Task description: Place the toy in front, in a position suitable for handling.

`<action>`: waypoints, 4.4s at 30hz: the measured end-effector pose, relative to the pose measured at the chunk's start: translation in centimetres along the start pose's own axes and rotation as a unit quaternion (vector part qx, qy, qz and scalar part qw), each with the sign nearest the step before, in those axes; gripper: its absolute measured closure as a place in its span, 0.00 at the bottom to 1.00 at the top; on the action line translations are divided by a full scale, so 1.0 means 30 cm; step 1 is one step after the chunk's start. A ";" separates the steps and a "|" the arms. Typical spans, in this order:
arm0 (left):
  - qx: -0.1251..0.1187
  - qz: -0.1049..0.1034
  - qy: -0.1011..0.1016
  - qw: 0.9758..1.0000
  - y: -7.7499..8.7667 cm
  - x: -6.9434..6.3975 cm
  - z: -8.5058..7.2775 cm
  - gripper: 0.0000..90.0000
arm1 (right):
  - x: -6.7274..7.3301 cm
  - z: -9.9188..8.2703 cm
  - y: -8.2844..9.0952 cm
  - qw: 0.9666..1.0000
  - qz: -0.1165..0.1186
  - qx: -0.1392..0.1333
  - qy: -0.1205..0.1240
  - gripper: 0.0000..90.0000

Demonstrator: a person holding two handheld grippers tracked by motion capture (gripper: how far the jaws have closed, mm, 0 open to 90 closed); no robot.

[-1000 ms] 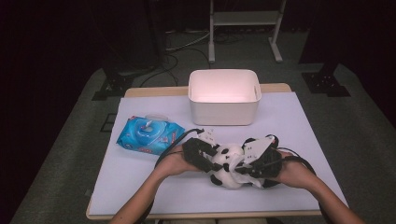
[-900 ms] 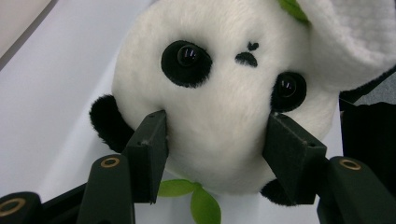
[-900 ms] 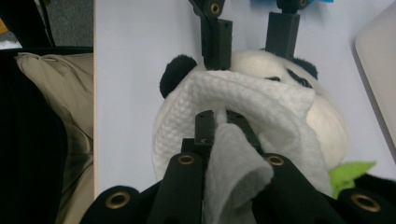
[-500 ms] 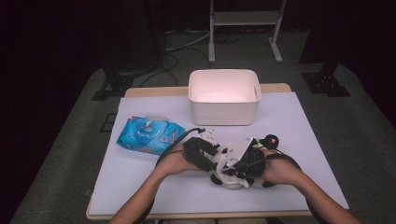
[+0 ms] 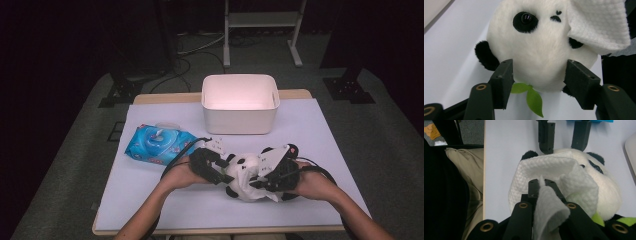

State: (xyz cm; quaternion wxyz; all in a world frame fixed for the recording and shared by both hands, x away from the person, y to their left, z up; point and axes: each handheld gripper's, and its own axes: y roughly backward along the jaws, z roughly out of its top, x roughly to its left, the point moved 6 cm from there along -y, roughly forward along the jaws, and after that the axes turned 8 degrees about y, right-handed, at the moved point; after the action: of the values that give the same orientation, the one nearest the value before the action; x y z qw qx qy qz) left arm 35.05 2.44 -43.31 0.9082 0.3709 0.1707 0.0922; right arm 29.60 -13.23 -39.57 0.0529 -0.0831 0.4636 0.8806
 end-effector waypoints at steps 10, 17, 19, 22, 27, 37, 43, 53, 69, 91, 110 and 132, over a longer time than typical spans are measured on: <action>-0.011 -0.008 0.002 1.000 -0.018 -0.010 0.001 0.48 | -0.021 0.081 -0.058 1.000 0.005 0.010 0.023 0.92; -0.019 -0.006 0.000 1.000 -0.017 -0.012 -0.006 0.48 | -0.058 0.105 -0.069 1.000 -0.001 0.008 0.021 0.92; -0.017 -0.005 -0.001 1.000 -0.017 -0.013 -0.005 0.47 | -0.073 0.094 -0.053 1.000 -0.005 0.003 0.013 0.92; -0.012 -0.002 -0.006 1.000 -0.018 -0.017 -0.002 0.47 | -0.088 0.076 -0.025 1.000 -0.014 -0.003 0.005 0.92; -0.007 -0.002 -0.010 1.000 -0.018 -0.022 0.000 0.46 | -0.098 0.039 0.019 1.000 -0.019 -0.008 -0.015 0.92; 0.000 0.002 -0.012 1.000 -0.021 -0.028 0.006 0.46 | -0.102 0.004 0.090 0.999 -0.042 -0.010 -0.022 0.86; 0.000 0.003 -0.018 1.000 -0.024 -0.030 0.006 0.46 | -0.133 0.010 0.072 0.999 -0.048 0.000 -0.023 0.77; 0.009 0.007 -0.027 1.000 -0.031 -0.037 -0.003 0.45 | -0.180 0.032 -0.013 0.998 0.009 0.019 -0.055 0.75; 0.006 -0.008 -0.019 1.000 -0.023 -0.038 -0.001 0.40 | -0.191 -0.063 0.019 0.997 0.010 0.037 -0.068 0.91; 0.014 -0.015 -0.027 0.999 -0.010 -0.063 0.022 0.33 | -0.024 -0.075 0.045 0.999 -0.005 0.003 -0.031 0.91; 0.018 -0.004 -0.040 0.999 -0.010 -0.072 0.011 0.35 | -0.075 -0.026 0.039 1.000 -0.012 0.009 -0.025 0.91; 0.018 -0.022 -0.030 0.999 0.007 -0.092 0.070 0.21 | -0.005 -0.127 0.075 0.999 -0.017 -0.003 -0.044 0.91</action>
State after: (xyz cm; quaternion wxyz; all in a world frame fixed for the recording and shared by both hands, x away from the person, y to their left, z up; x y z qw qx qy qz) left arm 33.28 0.43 -41.09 0.9077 0.3863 0.1533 0.0581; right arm 29.73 -17.65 -39.84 0.0877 -0.0523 0.4566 0.8838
